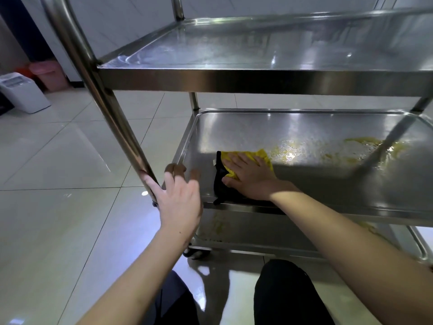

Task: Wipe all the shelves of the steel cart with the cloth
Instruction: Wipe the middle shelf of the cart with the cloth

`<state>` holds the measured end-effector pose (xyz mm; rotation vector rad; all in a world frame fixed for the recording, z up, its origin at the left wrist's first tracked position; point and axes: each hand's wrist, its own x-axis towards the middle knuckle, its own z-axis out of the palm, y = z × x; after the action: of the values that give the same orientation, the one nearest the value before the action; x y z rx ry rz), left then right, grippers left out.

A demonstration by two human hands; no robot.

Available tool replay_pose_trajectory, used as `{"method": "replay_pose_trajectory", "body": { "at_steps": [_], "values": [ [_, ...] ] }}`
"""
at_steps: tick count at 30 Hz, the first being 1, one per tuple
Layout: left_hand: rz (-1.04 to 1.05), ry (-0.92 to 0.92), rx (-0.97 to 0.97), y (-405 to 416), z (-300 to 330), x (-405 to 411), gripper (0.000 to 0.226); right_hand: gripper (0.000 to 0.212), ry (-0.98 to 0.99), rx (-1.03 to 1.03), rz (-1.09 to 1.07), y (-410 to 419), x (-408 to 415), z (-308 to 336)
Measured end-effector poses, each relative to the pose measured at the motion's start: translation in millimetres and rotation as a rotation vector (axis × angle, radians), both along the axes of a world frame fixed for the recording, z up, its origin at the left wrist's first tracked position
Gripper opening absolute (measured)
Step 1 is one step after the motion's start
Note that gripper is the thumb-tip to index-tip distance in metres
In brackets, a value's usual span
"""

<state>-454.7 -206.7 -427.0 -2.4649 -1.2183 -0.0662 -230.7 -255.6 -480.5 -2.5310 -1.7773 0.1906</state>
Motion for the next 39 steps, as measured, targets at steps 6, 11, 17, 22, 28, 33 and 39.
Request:
{"method": "replay_pose_trajectory", "body": {
  "at_steps": [6, 11, 17, 22, 28, 33, 39],
  "values": [
    [-0.132, -0.157, -0.099, -2.8, -5.1, 16.8, 0.036, 0.093, -0.016, 0.03, 0.011, -10.8, 5.0, -4.3],
    [-0.333, -0.649, -0.073, 31.1, -36.8, 49.4, 0.031, 0.084, -0.014, 0.037, 0.022, -12.2, 4.3, -1.9],
    [-0.177, -0.702, -0.108, 59.5, -60.2, 86.7, 0.027, 0.07, 0.012, 0.03, 0.019, -10.6, 7.1, -3.0],
    [-0.161, -0.556, -0.158, 62.4, -68.3, 90.1, 0.041, 0.08, 0.003, 0.04, 0.033, -7.5, 14.8, -4.4],
    [-0.161, -0.57, -0.184, 64.4, -70.8, 90.6, 0.041, 0.075, 0.0, 0.082, 0.016, -0.2, 49.1, -2.5],
    [-0.191, -0.574, -0.187, 65.3, -70.8, 87.2, 0.028, 0.078, -0.048, 0.093, -0.025, 21.5, 90.6, 2.4],
    [-0.178, -0.623, -0.153, 66.6, -68.8, 85.8, 0.022, 0.072, -0.057, 0.052, -0.055, 39.6, 114.3, 2.9]
  ]
}}
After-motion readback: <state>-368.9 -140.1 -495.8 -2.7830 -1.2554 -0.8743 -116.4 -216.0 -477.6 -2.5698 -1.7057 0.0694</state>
